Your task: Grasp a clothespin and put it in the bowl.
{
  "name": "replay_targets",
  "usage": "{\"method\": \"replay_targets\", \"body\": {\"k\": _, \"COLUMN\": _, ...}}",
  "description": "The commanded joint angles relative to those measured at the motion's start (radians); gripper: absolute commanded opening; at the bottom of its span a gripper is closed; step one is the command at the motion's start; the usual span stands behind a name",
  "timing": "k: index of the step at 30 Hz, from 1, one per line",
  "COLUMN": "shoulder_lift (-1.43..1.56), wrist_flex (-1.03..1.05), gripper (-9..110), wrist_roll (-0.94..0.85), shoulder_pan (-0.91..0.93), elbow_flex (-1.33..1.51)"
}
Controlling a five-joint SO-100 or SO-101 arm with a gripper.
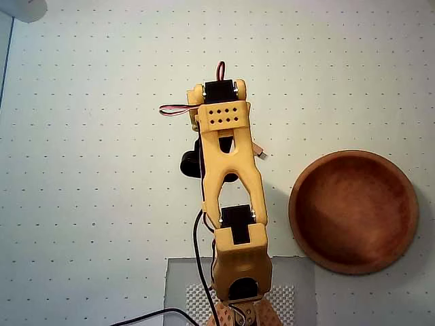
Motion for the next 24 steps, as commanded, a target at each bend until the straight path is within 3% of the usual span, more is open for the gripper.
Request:
{"method": "replay_targets", "body": {"k": 1, "shoulder_lift": -0.018, "wrist_flex": -0.006, "gripper": -3, "wrist_roll": -0.009, "shoulder_pan": 0.008, "elbow_flex": -0.107}}
{"method": "replay_targets", "body": {"k": 24, "shoulder_lift": -0.408, "wrist_flex": 0.009, "gripper": -3, "wrist_roll": 0.006, "shoulder_pan": 0.083, "elbow_flex": -0.41}}
